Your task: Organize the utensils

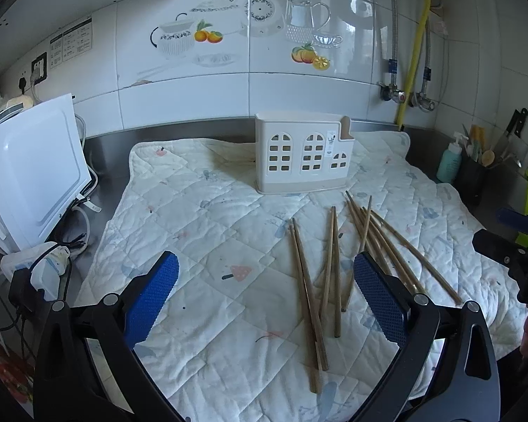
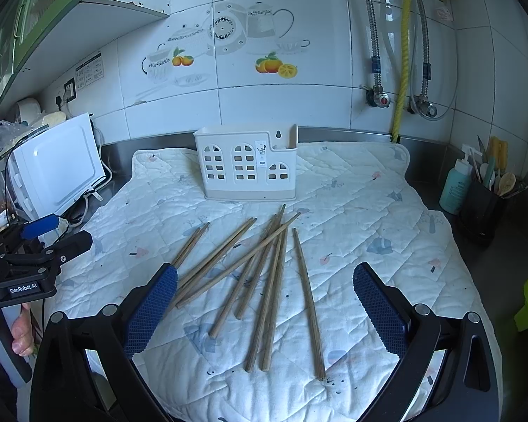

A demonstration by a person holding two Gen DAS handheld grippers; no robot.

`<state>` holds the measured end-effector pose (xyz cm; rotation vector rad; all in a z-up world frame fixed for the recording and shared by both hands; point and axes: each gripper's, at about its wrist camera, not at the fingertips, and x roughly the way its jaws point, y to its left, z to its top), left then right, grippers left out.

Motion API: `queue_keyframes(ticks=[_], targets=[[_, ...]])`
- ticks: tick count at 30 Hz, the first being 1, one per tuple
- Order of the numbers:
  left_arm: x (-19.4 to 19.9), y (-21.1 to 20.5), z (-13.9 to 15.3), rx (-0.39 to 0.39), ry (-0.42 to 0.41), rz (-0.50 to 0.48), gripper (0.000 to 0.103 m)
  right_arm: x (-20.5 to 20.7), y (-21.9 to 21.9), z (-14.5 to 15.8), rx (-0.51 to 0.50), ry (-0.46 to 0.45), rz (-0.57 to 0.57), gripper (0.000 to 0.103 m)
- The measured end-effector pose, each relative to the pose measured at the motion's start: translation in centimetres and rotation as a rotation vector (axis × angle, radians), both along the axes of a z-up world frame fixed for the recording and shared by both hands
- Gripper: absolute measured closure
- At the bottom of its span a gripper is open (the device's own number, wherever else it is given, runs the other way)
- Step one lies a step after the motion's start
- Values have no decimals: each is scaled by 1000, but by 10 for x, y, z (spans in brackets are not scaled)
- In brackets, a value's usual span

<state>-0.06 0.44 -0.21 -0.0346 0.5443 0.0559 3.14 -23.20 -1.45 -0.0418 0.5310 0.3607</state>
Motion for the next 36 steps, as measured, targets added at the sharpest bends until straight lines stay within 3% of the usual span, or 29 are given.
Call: queue_keyframes(ticks=[36], targets=[[9,2,-10,-36,32,17,5,0,3,2,1,-5,9,6]])
